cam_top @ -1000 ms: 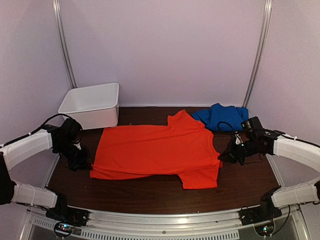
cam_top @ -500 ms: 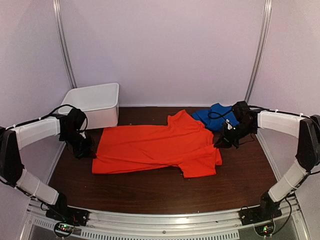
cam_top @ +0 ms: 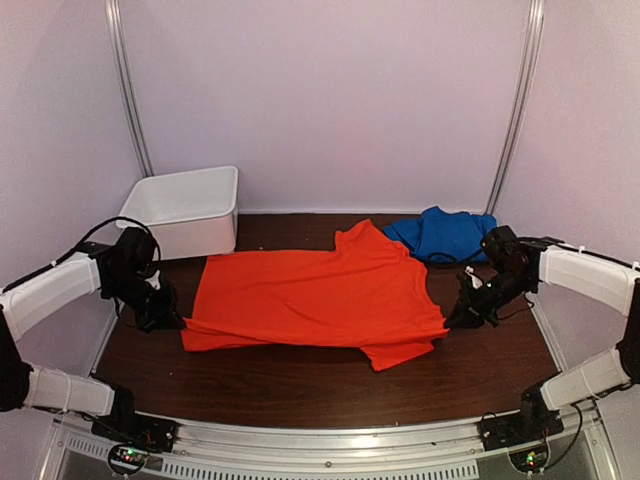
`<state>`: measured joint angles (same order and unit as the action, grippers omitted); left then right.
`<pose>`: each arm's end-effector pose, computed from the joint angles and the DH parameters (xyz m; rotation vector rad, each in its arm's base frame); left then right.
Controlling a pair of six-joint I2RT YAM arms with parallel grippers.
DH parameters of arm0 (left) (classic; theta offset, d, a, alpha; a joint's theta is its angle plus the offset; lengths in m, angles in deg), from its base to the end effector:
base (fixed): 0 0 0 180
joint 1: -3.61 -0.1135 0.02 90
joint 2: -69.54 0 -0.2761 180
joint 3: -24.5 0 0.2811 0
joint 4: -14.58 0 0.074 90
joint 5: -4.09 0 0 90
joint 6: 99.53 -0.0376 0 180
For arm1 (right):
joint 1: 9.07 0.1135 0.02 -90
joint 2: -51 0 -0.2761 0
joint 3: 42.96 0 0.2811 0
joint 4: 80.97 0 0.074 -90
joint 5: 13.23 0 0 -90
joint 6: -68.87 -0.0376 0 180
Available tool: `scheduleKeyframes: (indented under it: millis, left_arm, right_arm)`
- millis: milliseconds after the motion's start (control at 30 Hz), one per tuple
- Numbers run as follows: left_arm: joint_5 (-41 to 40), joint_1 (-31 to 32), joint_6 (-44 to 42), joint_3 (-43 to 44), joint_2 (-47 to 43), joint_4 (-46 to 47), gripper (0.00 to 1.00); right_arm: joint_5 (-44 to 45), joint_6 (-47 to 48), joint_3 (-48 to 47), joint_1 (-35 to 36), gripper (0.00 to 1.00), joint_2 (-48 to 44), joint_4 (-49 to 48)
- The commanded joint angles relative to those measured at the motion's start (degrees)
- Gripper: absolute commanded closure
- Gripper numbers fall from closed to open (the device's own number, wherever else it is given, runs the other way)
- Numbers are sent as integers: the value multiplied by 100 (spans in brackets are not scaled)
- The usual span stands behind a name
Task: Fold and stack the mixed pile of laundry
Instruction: Fold the flattened T-shirt at the center of the board.
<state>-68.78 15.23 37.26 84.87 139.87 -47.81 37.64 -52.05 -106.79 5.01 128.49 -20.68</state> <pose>0.2302 -0.0586 0.2201 -0.8274 2.8394 -0.6127 0.2482 0.0867 0.2175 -0.2830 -2.9112 -1.1168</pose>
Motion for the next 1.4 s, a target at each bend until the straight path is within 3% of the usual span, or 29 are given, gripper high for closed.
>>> scheduleKeyframes:
  millis: [0,233,467,767,1033,1367]
  left_arm:
    - [-41,-2,-33,-498,-851,-832,100]
    - [133,-2,227,-1444,-1783,-1259,100]
    - [273,-2,231,-1059,-2032,-1394,100]
    - [125,-2,351,-307,-1293,-1277,100]
    - [65,-26,241,245,-288,-919,100]
    - [28,-140,109,662,952,-273,100]
  right_arm:
    - [-2,-370,850,125,100,-726,181]
    - [93,-769,1645,508,100,-1219,-89]
    - [42,-868,1201,603,100,-1422,309]
    - [213,-511,101,549,100,-574,802]
    - [75,116,-715,-39,100,343,1051]
    - [-241,478,-1795,-266,100,1837,888]
